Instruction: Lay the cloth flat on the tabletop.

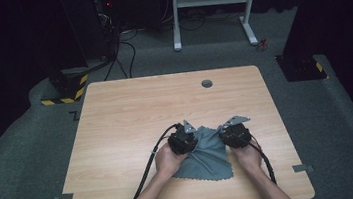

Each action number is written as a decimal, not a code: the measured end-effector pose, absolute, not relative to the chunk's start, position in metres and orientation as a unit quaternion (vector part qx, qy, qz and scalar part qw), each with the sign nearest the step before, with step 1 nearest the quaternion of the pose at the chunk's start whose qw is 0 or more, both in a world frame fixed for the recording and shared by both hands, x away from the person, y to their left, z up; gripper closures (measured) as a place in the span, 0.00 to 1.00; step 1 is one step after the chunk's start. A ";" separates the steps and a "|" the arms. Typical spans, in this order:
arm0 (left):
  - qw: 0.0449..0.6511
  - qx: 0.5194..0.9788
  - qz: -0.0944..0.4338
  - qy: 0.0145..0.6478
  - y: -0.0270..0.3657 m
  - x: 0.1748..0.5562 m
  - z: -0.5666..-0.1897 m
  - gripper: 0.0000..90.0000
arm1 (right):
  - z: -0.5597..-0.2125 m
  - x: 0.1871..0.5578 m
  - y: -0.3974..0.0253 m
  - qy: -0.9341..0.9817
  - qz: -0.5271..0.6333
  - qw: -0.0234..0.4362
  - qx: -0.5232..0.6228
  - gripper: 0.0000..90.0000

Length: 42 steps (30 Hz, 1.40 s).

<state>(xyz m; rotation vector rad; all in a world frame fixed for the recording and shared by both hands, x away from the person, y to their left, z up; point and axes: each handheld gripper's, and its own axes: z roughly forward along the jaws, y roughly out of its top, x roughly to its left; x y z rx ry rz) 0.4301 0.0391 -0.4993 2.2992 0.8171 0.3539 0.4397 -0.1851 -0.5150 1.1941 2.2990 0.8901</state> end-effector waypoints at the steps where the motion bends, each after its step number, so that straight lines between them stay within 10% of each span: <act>1: 0.333 0.881 0.132 0.310 0.039 0.430 -0.499 0.94 | -0.515 0.439 -0.187 0.820 0.319 0.201 0.430 0.76; 14: 0.377 0.857 0.117 0.331 0.060 0.433 -0.480 1.00 | -0.515 0.446 -0.198 0.811 0.327 0.181 0.451 0.72; 25: 0.326 0.870 0.110 0.353 0.045 0.429 -0.504 0.72 | -0.515 0.447 -0.196 0.811 0.325 0.181 0.452 0.72; 42: 0.348 0.862 0.117 0.350 0.059 0.429 -0.491 0.96 | -0.513 0.447 -0.191 0.827 0.320 0.170 0.430 0.99</act>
